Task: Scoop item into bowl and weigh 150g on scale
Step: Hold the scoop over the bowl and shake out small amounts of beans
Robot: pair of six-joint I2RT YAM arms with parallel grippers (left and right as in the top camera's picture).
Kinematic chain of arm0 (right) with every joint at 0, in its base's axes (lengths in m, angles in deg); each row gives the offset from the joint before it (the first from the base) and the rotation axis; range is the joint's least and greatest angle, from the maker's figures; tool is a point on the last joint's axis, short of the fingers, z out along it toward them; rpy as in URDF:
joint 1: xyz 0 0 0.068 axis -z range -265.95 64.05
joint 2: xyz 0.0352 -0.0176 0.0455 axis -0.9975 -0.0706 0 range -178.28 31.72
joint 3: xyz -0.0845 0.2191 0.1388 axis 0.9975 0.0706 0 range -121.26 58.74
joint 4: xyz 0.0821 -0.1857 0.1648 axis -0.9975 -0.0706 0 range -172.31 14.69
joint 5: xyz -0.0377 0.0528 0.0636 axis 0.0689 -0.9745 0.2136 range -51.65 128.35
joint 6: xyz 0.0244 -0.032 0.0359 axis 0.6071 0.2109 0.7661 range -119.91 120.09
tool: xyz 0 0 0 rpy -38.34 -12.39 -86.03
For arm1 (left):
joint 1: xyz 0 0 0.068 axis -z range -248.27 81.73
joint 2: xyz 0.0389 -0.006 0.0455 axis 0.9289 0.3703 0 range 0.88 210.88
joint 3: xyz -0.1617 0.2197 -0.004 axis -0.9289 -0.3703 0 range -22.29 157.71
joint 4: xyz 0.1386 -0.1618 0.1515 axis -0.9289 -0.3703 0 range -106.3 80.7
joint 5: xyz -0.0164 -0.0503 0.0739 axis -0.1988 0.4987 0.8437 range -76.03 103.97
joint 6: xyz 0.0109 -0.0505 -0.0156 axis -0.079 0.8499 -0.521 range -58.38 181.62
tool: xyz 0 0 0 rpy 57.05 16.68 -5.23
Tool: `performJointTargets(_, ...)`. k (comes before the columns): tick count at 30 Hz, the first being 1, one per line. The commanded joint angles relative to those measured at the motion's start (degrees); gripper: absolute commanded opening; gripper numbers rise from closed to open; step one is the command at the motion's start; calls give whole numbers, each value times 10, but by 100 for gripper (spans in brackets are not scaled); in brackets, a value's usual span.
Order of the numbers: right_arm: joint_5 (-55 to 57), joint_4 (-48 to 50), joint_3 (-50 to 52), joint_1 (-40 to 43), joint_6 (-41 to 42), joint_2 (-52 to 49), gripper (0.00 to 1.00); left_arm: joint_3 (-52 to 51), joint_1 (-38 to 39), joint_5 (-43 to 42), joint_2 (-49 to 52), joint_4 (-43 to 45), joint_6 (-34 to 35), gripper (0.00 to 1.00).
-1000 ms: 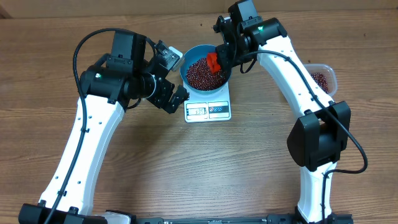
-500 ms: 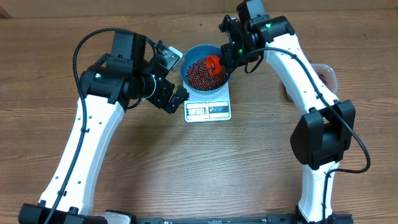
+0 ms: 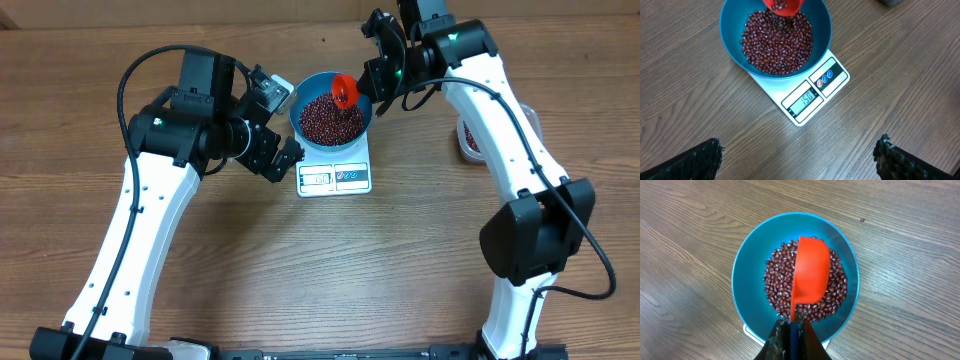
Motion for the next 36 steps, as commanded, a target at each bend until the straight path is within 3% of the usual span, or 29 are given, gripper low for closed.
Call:
performJointTargets(1, -4, -1, -16, 1, 2, 28, 4, -3, -2, 2, -12, -2, -11, 100)
performJointTargets(36, 111, -9, -16, -43, -3, 49, 4, -3, -2, 2, -12, -2, -11, 100)
